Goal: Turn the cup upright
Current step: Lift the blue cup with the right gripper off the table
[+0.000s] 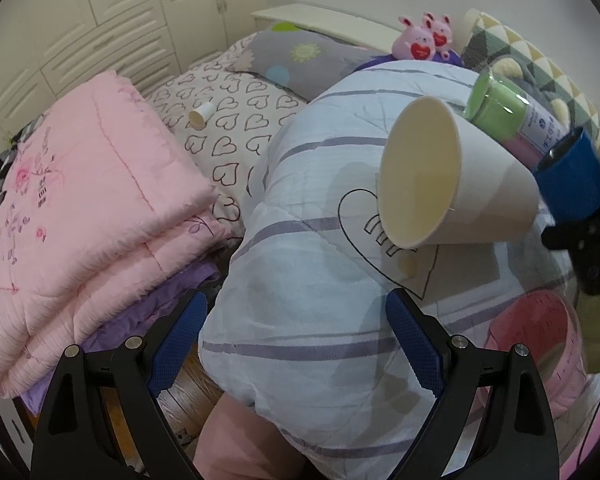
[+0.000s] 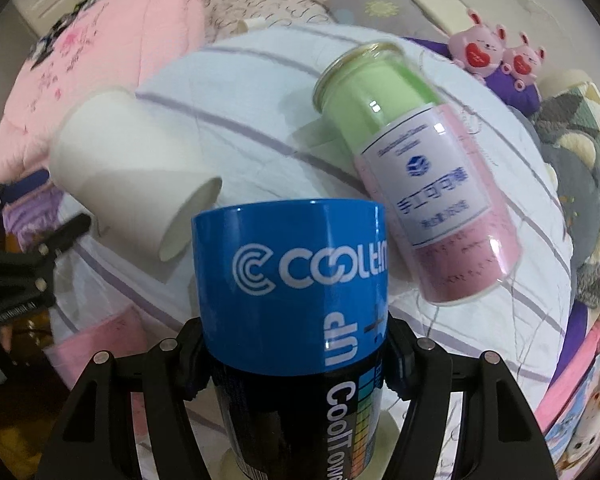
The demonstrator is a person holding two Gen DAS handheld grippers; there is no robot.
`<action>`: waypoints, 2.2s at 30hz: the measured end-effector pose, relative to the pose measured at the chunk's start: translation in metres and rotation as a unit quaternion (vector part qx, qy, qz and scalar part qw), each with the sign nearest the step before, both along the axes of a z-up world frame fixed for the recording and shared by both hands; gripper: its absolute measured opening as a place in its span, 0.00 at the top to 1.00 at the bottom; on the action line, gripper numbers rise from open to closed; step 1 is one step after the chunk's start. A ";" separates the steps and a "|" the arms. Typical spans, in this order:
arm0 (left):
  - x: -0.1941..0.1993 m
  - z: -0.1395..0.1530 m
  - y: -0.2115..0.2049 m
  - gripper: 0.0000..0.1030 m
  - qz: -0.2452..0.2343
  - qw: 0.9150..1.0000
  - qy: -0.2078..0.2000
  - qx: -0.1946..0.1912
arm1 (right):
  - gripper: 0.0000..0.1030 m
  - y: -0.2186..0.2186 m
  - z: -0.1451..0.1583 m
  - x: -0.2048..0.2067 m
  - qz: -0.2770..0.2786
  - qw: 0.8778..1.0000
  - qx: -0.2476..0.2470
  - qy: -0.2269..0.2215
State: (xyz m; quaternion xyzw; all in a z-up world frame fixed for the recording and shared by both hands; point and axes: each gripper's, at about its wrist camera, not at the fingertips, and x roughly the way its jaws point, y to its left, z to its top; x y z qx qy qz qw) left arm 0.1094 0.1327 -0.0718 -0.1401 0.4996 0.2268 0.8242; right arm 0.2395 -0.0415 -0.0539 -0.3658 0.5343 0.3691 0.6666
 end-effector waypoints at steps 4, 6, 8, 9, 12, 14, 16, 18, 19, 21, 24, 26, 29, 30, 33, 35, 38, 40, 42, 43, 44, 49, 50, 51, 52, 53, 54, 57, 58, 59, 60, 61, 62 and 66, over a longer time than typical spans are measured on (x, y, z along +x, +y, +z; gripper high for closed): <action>-0.002 0.009 -0.006 0.10 -0.020 1.000 -0.006 0.006 | 0.34 -0.007 0.013 -0.009 -0.017 1.000 0.010 -0.004; -0.003 0.016 -0.010 0.10 -0.034 0.999 -0.012 0.010 | 0.34 -0.013 0.018 -0.014 -0.028 1.000 0.012 -0.002; -0.004 0.024 -0.017 0.10 -0.057 0.998 -0.019 0.018 | 0.34 -0.017 0.023 -0.013 -0.037 0.999 0.011 -0.013; -0.004 0.028 -0.021 0.10 -0.068 0.997 -0.021 0.023 | 0.34 -0.022 0.028 -0.017 -0.044 0.999 0.013 -0.019; -0.006 0.042 -0.031 0.10 -0.103 0.993 -0.030 0.041 | 0.34 -0.036 0.042 -0.033 -0.073 0.997 0.023 -0.018; -0.010 0.050 -0.036 0.10 -0.128 0.990 -0.041 0.046 | 0.34 -0.046 0.049 -0.044 -0.091 0.995 0.028 -0.022; -0.013 0.057 -0.040 0.10 -0.152 0.986 -0.048 0.047 | 0.34 -0.057 0.056 -0.057 -0.115 0.993 0.033 -0.026; -0.014 0.064 -0.043 0.10 -0.177 0.981 -0.054 0.052 | 0.34 -0.067 0.059 -0.067 -0.143 0.989 0.041 -0.021; -0.016 0.067 -0.045 0.10 -0.193 0.978 -0.056 0.053 | 0.34 -0.071 0.060 -0.070 -0.152 0.987 0.044 -0.018; -0.019 0.068 -0.051 0.10 -0.214 0.974 -0.060 0.055 | 0.34 -0.079 0.061 -0.079 -0.177 0.983 0.048 -0.015; -0.020 0.069 -0.058 0.10 -0.254 0.963 -0.057 0.072 | 0.34 -0.091 0.056 -0.097 -0.218 0.974 0.057 -0.006; -0.022 0.067 -0.061 0.10 -0.271 0.958 -0.050 0.081 | 0.34 -0.101 0.049 -0.106 -0.244 0.968 0.062 0.009; -0.026 0.066 -0.063 0.10 -0.306 0.947 -0.051 0.081 | 0.34 -0.112 0.034 -0.120 -0.289 0.955 0.065 0.028; -0.026 0.065 -0.064 0.10 -0.313 0.945 -0.051 0.083 | 0.34 -0.114 0.030 -0.126 -0.298 0.952 0.067 0.033; -0.027 0.060 -0.068 0.10 -0.341 0.935 -0.047 0.092 | 0.34 -0.115 0.015 -0.143 -0.324 0.942 0.076 0.045; -0.026 0.055 -0.069 0.10 -0.356 0.929 -0.041 0.087 | 0.34 -0.115 0.006 -0.150 -0.340 0.935 0.084 0.054; -0.024 0.048 -0.069 0.10 -0.369 0.925 -0.036 0.088 | 0.34 -0.113 -0.007 -0.157 -0.365 0.925 0.095 0.050; -0.021 0.042 -0.069 0.10 -0.374 0.923 -0.030 0.090 | 0.34 -0.115 -0.014 -0.157 -0.381 0.917 0.108 0.055; -0.019 0.038 -0.068 0.10 -0.381 0.920 -0.026 0.090 | 0.34 -0.118 -0.021 -0.154 -0.398 0.909 0.112 0.057; -0.018 0.036 -0.068 0.10 -0.385 0.918 -0.024 0.091 | 0.34 -0.120 -0.026 -0.152 -0.407 0.904 0.114 0.058; -0.017 0.034 -0.068 0.10 -0.385 0.918 -0.022 0.096 | 0.34 -0.121 -0.030 -0.151 -0.416 0.900 0.117 0.060; -0.013 0.027 -0.062 0.10 -0.384 0.920 -0.010 0.080 | 0.20 -0.128 -0.040 -0.145 -0.451 0.883 0.111 0.068; -0.013 0.027 -0.061 0.10 -0.381 0.922 -0.008 0.073 | 0.20 -0.129 -0.039 -0.145 -0.457 0.880 0.110 0.066; -0.013 0.027 -0.061 0.10 -0.380 0.922 -0.008 0.072 | 0.20 -0.130 -0.035 -0.145 -0.460 0.879 0.110 0.061; -0.015 0.028 -0.060 0.10 -0.378 0.923 -0.010 0.070 | 0.20 -0.131 -0.033 -0.146 -0.459 0.879 0.110 0.059; -0.016 0.029 -0.060 0.10 -0.377 0.923 -0.012 0.070 | 0.20 -0.131 -0.030 -0.147 -0.457 0.881 0.110 0.058; -0.019 0.030 -0.060 0.10 -0.376 0.924 -0.013 0.071 | 0.20 -0.131 -0.027 -0.150 -0.453 0.883 0.110 0.056; -0.021 0.035 -0.061 0.10 -0.374 0.925 -0.016 0.069 | 0.20 -0.131 -0.021 -0.156 -0.448 0.886 0.112 0.053; -0.024 0.037 -0.063 0.10 -0.372 0.925 -0.018 0.070 | 0.20 -0.132 -0.019 -0.159 -0.446 0.886 0.115 0.053; -0.025 0.038 -0.064 0.10 -0.371 0.926 -0.019 0.071 | 0.20 -0.132 -0.018 -0.162 -0.443 0.887 0.115 0.054; -0.026 0.040 -0.065 0.10 -0.370 0.926 -0.020 0.073 | 0.20 -0.131 -0.015 -0.164 -0.440 0.889 0.116 0.055; -0.028 0.041 -0.067 0.10 -0.369 0.926 -0.020 0.074 | 0.20 -0.132 -0.013 -0.166 -0.438 0.890 0.118 0.054; -0.030 0.043 -0.068 0.10 -0.368 0.927 -0.021 0.074 | 0.20 -0.134 -0.011 -0.168 -0.436 0.891 0.119 0.053; -0.038 0.050 -0.078 0.10 -0.366 0.927 -0.020 0.078 | 0.20 -0.137 0.002 -0.176 -0.428 0.892 0.138 0.058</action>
